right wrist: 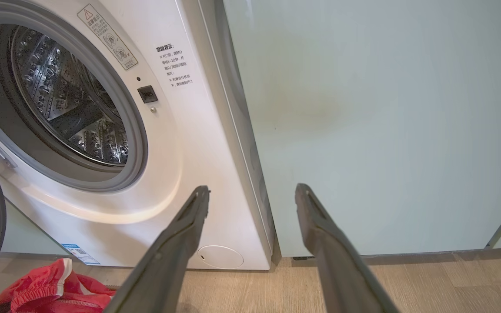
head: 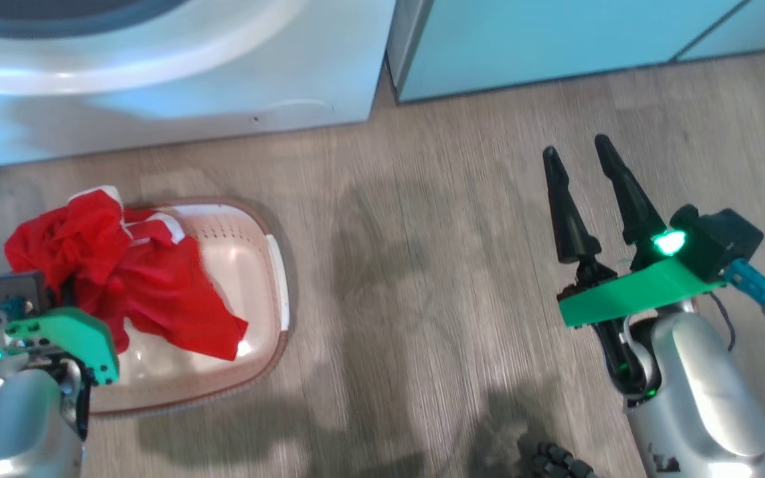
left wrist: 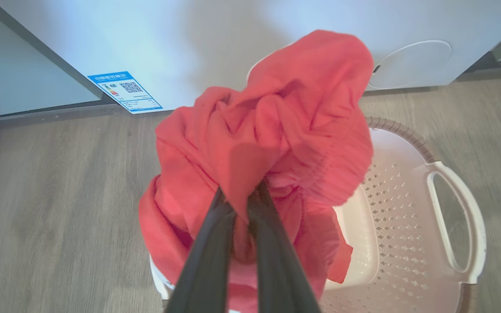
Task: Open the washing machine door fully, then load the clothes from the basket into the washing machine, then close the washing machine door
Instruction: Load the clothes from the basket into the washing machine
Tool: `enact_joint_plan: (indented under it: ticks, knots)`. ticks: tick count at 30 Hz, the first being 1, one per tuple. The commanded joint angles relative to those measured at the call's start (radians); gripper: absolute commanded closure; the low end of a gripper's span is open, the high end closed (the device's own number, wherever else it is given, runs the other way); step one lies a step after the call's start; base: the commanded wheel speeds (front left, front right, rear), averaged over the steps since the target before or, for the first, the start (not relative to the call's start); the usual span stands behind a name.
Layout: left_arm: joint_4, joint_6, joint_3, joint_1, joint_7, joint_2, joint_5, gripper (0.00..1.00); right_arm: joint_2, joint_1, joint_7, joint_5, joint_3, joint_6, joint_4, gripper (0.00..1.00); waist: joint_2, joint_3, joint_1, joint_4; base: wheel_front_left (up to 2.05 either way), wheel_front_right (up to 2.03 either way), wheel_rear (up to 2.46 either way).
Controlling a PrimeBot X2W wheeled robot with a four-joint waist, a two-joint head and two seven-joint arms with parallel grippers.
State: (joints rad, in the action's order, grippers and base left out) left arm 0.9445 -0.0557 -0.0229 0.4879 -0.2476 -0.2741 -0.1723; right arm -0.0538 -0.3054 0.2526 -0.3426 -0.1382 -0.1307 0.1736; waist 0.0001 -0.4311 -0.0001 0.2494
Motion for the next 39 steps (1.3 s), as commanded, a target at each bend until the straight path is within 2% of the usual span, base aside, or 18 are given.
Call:
enact_joint_plan:
  ticks: [1,14,29,39]
  knots:
    - [-0.052,-0.008,0.042,-0.016,-0.014,-0.022,0.011,1.00,0.004,0.019,0.009,0.008,-0.019,0.000,-0.023,0.00,-0.0001,0.039,0.0001,-0.014,0.00,0.00,0.00]
    - [-0.326,-0.006,0.094,-0.162,-0.014,0.056,0.073,1.00,0.004,0.062,0.009,0.026,-0.017,0.000,0.003,0.00,-0.0001,0.164,0.0001,-0.040,0.00,0.00,0.00]
    - [-0.566,0.021,0.120,-0.316,-0.014,0.158,0.100,1.00,0.004,0.107,0.009,0.042,-0.020,0.000,0.020,0.00,-0.0001,0.274,0.0001,-0.054,0.00,0.00,0.00]
    - [-0.733,0.066,0.105,-0.425,-0.014,0.209,0.104,1.00,-0.008,0.141,0.009,0.044,-0.029,0.000,0.033,0.00,-0.0001,0.353,0.0001,-0.056,0.00,0.00,0.00]
